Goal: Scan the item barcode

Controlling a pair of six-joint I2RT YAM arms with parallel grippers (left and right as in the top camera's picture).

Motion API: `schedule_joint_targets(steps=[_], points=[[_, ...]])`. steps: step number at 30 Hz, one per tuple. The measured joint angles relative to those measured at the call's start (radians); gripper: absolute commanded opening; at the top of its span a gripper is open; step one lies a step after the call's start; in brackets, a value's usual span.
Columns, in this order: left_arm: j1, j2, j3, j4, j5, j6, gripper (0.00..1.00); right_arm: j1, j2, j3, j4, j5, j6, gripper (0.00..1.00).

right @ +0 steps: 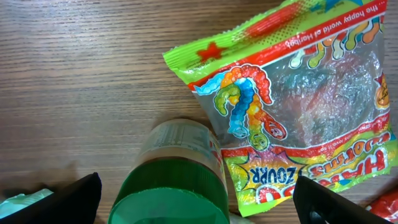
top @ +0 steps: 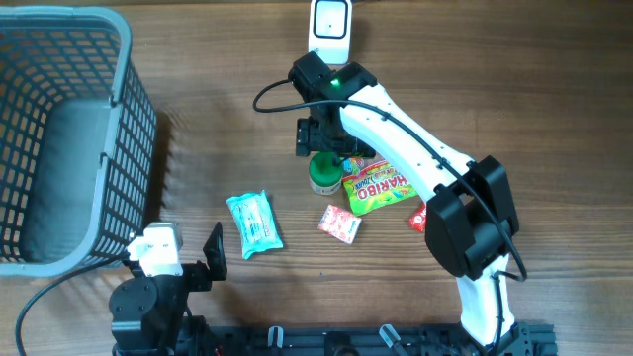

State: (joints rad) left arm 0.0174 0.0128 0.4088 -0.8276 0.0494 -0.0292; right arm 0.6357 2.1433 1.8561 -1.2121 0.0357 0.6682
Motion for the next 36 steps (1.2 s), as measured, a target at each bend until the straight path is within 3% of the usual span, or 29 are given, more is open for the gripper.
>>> schedule_joint_targets(steps=[6, 11, 14, 23, 36], points=[[0.0, 0.0, 0.0, -0.004, 0.0, 0.0, 1.0, 0.0, 0.0, 0.003, -0.061, -0.006, 0.055, 0.99], [0.0, 0.0, 0.0, -0.004, 0.0, 0.0, 1.0, -0.002, 0.0, 0.011, -0.07, -0.16, 0.306, 1.0], [0.0, 0.0, 0.0, -0.004, 0.0, 0.0, 1.0, -0.002, 0.0, 0.012, -0.062, -0.201, 0.353, 1.0], [0.0, 0.0, 0.0, -0.004, 0.0, 0.0, 1.0, -0.002, 0.0, -0.024, -0.063, -0.165, 0.135, 1.0], [0.0, 0.0, 0.0, -0.005, 0.0, 0.0, 1.0, 0.0, 0.002, -0.278, 0.215, -0.146, 0.036, 0.98]])
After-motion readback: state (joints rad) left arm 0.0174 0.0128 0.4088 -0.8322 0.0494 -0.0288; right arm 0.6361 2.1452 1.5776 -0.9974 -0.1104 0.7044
